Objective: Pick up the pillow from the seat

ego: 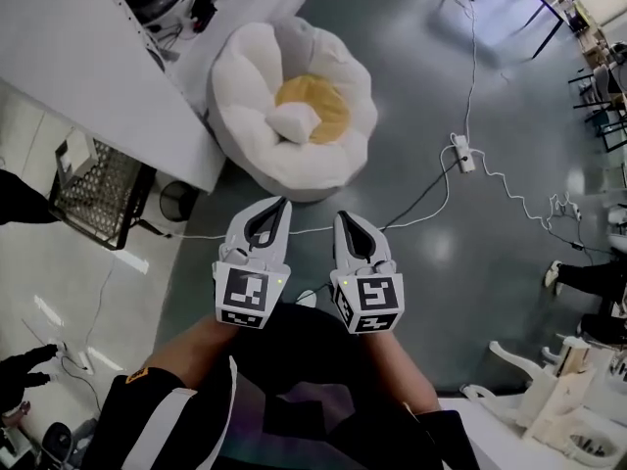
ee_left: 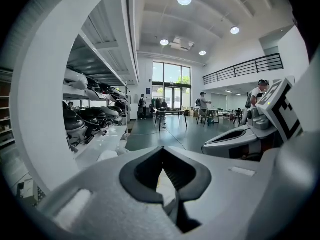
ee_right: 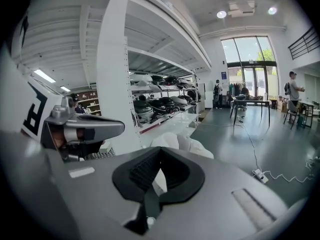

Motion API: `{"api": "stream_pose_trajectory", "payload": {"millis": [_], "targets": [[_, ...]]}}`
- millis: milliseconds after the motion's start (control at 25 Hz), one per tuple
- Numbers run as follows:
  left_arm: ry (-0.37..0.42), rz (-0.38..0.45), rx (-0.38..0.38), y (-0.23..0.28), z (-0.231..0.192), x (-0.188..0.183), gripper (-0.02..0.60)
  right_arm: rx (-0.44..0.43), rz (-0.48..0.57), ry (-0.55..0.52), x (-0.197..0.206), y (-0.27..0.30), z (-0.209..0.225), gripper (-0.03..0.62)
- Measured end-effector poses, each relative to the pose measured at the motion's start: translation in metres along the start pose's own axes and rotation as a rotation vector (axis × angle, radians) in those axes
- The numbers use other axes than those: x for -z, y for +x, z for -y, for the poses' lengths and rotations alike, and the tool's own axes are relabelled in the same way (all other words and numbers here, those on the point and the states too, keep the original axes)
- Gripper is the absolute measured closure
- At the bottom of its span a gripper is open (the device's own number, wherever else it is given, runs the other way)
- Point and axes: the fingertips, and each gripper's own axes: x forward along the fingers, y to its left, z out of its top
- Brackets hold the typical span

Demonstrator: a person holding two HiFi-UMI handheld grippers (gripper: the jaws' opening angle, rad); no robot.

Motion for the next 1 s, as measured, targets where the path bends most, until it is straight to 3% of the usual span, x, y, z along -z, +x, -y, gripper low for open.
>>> {"api": "stream_pose_trajectory", "payload": {"millis": [640,1000], "targets": [[-0.01,0.016,0.047,0.049,-0.096,-0.011,0.577,0.071,-0.064,-0.023,-0.039,0.089,-0.006,0.592],[-0.007,0.033,0.021,0.05,-0.116,-0.021,0.577,0.068,-0.063,-0.041,-0.047,0.104,-0.01,0.592]]}}
